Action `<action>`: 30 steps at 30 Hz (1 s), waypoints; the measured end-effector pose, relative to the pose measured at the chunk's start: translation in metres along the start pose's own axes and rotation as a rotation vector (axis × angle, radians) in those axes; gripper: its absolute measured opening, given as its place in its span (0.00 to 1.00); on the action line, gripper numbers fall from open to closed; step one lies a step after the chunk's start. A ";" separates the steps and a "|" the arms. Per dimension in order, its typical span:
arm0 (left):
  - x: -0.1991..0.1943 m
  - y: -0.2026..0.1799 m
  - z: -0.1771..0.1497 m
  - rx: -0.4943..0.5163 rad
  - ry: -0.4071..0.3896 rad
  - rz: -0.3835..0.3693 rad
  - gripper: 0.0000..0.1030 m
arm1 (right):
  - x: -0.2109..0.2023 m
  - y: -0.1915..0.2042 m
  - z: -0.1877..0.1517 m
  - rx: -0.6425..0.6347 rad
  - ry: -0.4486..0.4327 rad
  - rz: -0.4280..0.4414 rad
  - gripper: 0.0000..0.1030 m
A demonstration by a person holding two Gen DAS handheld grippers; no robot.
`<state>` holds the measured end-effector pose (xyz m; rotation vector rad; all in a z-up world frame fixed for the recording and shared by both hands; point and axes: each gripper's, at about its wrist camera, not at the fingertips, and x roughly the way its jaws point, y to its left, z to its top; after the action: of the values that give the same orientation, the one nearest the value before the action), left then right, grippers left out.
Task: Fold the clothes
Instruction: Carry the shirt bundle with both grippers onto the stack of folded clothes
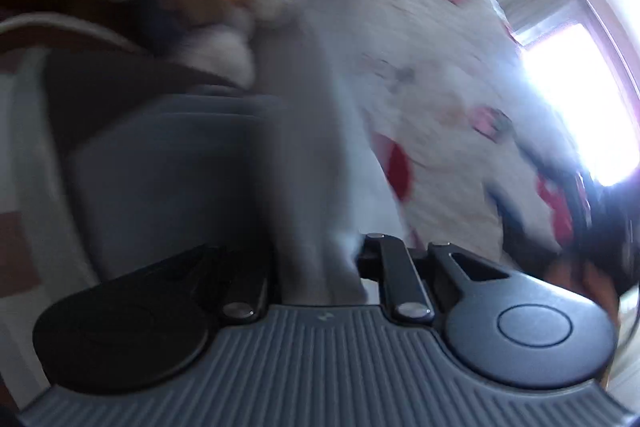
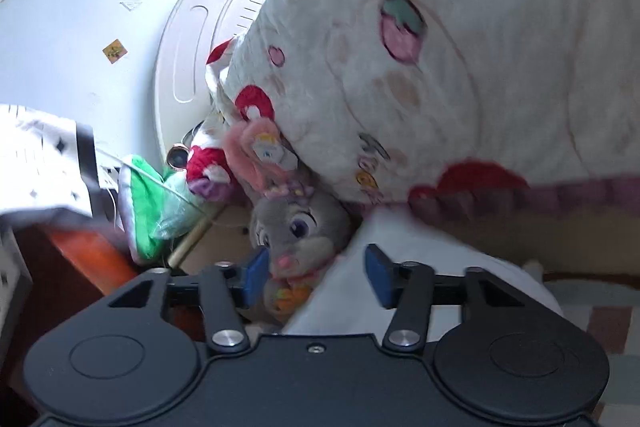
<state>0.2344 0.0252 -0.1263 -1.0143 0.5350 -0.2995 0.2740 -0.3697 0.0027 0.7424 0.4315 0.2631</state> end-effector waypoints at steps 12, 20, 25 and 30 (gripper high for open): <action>0.010 0.001 0.000 0.092 -0.058 0.029 0.16 | -0.009 -0.118 -0.082 0.277 0.038 0.026 0.78; 0.005 -0.040 0.015 0.224 -0.149 0.033 0.11 | 0.045 -0.080 -0.056 0.152 0.008 0.127 0.33; 0.008 0.003 0.022 0.029 -0.102 0.087 0.14 | 0.060 -0.059 -0.049 0.065 0.101 0.064 0.34; 0.008 0.013 0.018 -0.005 -0.072 0.084 0.14 | 0.068 -0.053 -0.068 -0.079 0.136 -0.091 0.36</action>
<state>0.2507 0.0411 -0.1324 -1.0004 0.5117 -0.1863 0.3064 -0.3411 -0.0989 0.6274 0.5795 0.2449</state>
